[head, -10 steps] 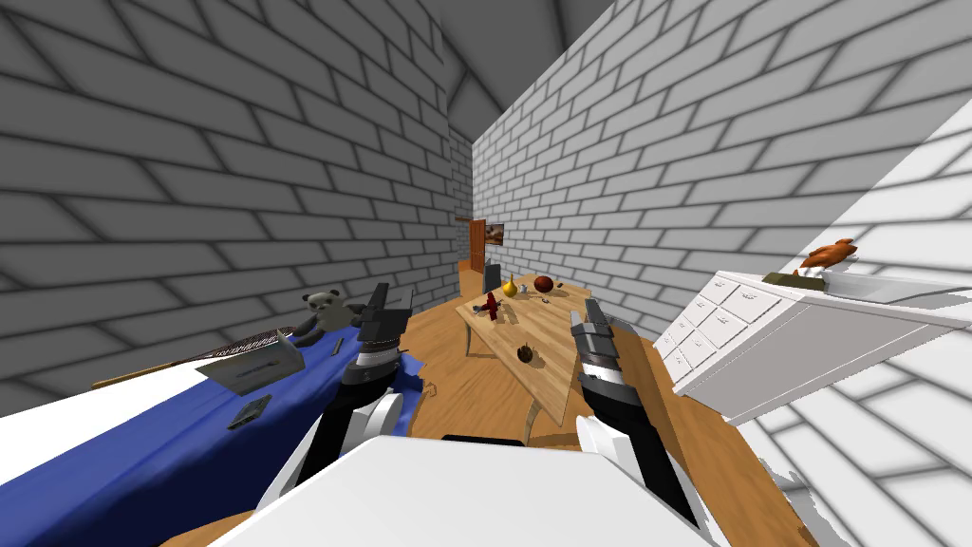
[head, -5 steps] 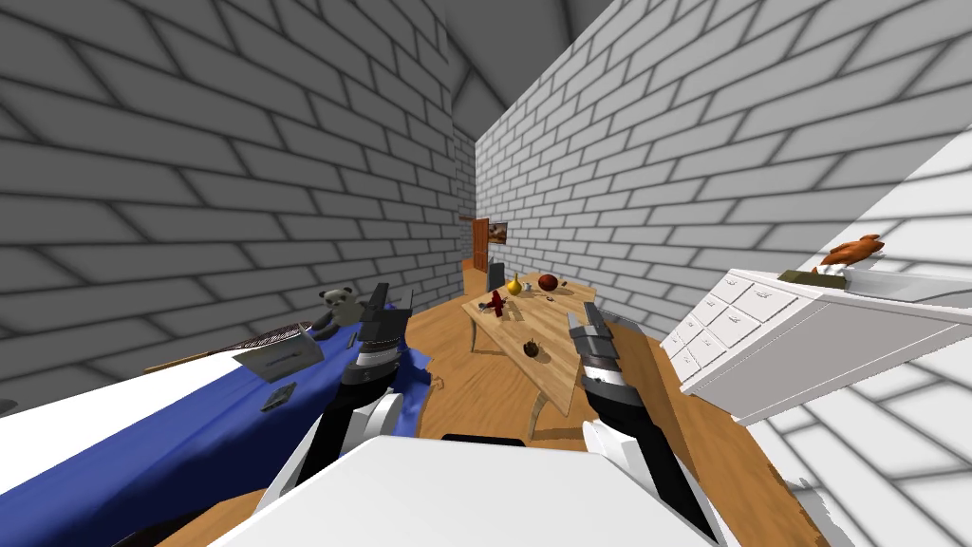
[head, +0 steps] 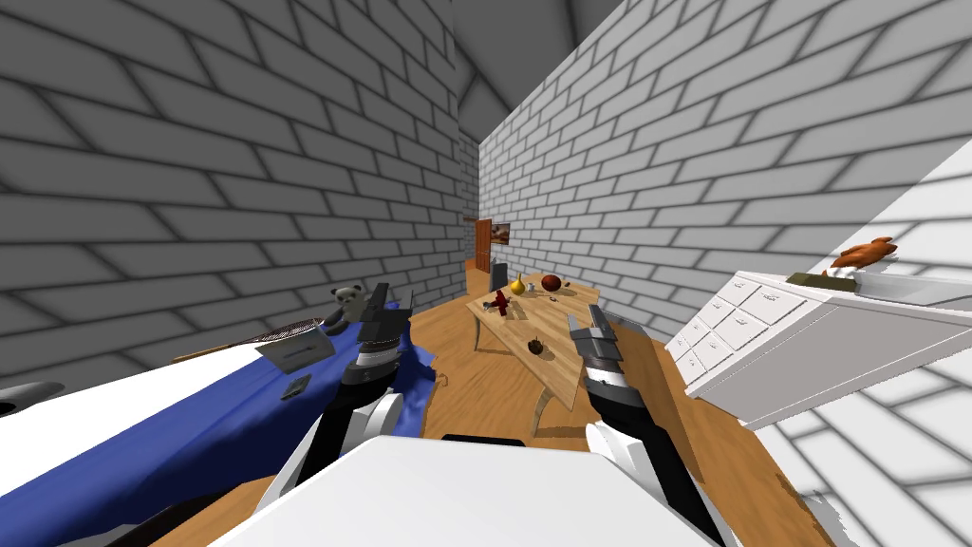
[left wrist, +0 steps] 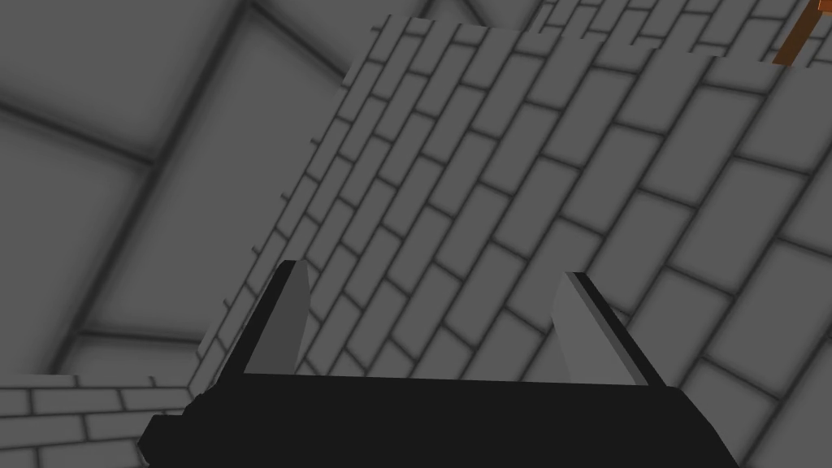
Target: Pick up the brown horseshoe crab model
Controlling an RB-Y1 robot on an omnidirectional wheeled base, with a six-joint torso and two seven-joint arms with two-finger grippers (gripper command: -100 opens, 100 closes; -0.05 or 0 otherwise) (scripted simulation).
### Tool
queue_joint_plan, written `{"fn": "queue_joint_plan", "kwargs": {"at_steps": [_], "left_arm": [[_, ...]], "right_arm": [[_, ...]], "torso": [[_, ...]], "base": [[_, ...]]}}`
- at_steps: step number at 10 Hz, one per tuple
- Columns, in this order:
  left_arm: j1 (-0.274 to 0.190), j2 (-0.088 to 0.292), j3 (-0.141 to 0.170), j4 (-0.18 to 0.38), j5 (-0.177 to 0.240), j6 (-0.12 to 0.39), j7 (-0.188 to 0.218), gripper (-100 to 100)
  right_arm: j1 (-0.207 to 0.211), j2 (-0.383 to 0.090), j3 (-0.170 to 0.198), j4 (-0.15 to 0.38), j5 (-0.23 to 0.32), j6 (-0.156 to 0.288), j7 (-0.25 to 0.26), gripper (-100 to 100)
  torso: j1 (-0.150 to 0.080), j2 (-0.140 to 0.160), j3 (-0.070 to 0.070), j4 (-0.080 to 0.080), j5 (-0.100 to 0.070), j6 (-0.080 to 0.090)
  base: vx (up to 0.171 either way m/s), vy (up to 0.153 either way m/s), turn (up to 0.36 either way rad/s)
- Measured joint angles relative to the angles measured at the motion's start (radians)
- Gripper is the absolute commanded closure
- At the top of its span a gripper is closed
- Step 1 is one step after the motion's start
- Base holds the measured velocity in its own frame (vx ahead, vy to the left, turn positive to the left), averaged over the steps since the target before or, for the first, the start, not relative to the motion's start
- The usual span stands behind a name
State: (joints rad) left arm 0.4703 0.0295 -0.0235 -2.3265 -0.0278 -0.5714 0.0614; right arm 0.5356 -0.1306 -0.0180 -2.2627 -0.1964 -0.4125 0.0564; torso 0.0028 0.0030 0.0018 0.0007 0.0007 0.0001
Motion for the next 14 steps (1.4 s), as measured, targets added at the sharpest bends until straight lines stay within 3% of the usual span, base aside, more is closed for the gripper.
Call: {"fn": "queue_joint_plan", "kwargs": {"at_steps": [14], "left_arm": [[0.0,0.0,0.0,0.0,0.0,0.0,0.0,0]], "right_arm": [[-0.01,-0.061,-0.007,0.1,-0.4,-0.061,-0.115,-100]], "torso": [[0.0,-0.001,0.0,0.0,0.0,0.0]], "base": [[-0.034,0.044,0.037]]}}
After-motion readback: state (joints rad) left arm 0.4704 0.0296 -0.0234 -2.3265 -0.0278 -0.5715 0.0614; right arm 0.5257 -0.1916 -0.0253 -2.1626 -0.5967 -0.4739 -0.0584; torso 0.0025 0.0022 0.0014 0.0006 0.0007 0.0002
